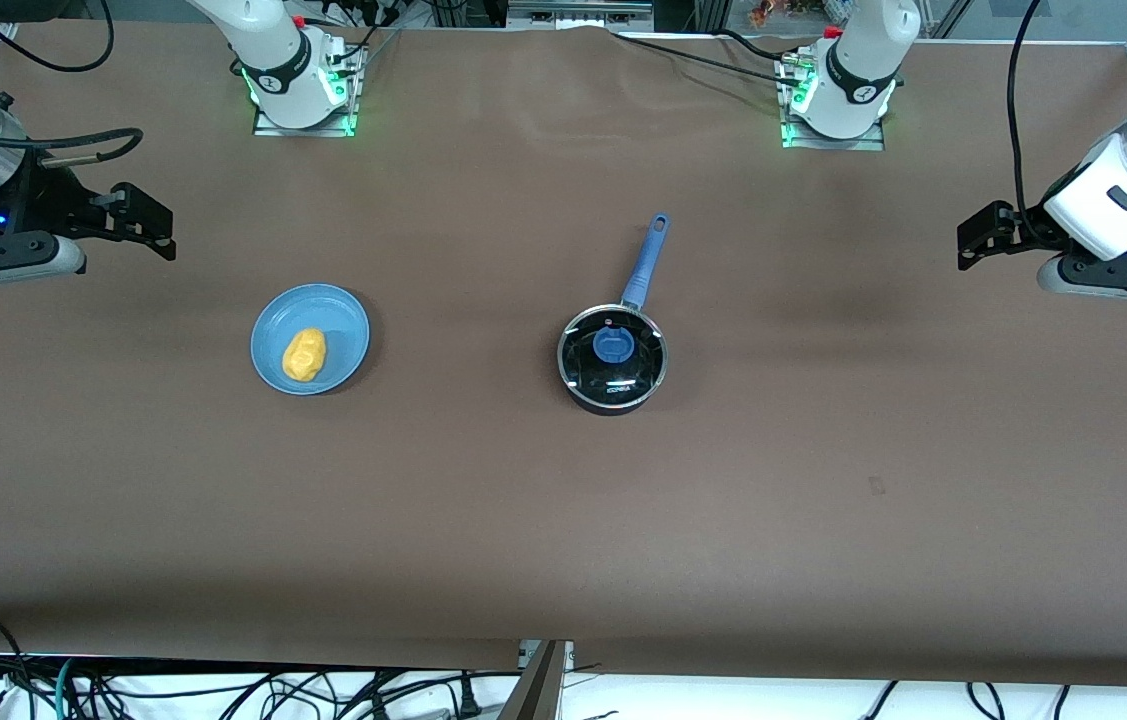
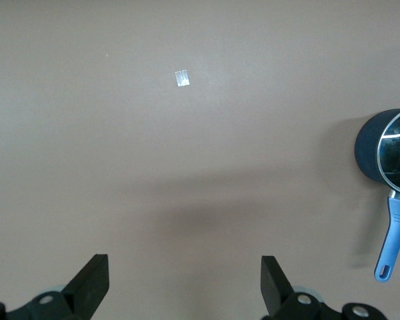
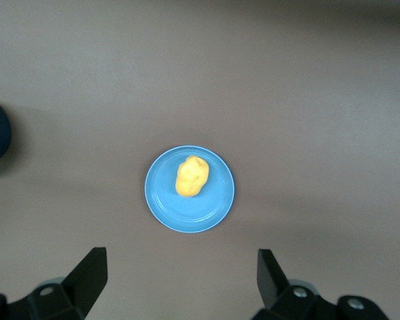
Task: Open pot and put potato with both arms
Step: 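Reach the left gripper toward the glass lid's blue knob on the pot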
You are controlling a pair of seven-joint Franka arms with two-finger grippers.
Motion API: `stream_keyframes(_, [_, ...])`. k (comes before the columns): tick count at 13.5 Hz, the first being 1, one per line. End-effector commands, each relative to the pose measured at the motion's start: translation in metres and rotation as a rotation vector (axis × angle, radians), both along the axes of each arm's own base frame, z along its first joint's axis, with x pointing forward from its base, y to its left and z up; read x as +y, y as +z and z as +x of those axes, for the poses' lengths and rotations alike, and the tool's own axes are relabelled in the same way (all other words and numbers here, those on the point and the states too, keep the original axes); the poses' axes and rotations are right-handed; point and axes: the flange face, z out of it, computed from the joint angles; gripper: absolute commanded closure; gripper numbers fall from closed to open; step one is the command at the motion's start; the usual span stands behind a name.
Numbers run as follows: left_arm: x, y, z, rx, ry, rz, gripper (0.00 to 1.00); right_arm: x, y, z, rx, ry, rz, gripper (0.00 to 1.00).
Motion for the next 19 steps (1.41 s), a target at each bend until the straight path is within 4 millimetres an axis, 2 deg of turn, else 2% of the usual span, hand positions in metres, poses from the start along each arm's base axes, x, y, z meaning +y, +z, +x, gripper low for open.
stream_keyframes(1, [-0.002,0.005,0.004,0.006,-0.017,-0.023,0.00,0.000,0.005,0.001,0.004,-0.003,-0.004,0.00])
stream_keyframes(7, [-0.001,0.000,0.005,0.023,-0.010,-0.031,0.00,0.000,0.005,0.001,0.004,-0.001,-0.004,0.01])
stream_keyframes(10, [-0.008,-0.006,0.003,0.053,-0.020,-0.033,0.00,-0.001,0.005,0.001,0.004,-0.003,-0.005,0.01])
stream_keyframes(12, [-0.034,-0.014,0.000,0.089,-0.071,-0.034,0.00,-0.001,0.005,0.001,0.004,-0.004,-0.005,0.01])
stream_keyframes(15, [-0.092,-0.030,-0.006,0.128,-0.157,-0.043,0.00,-0.001,0.005,0.001,0.004,-0.004,-0.005,0.01])
stream_keyframes(19, [-0.172,-0.104,0.004,0.220,-0.206,-0.120,0.00,-0.002,0.005,0.001,0.004,-0.006,-0.005,0.01])
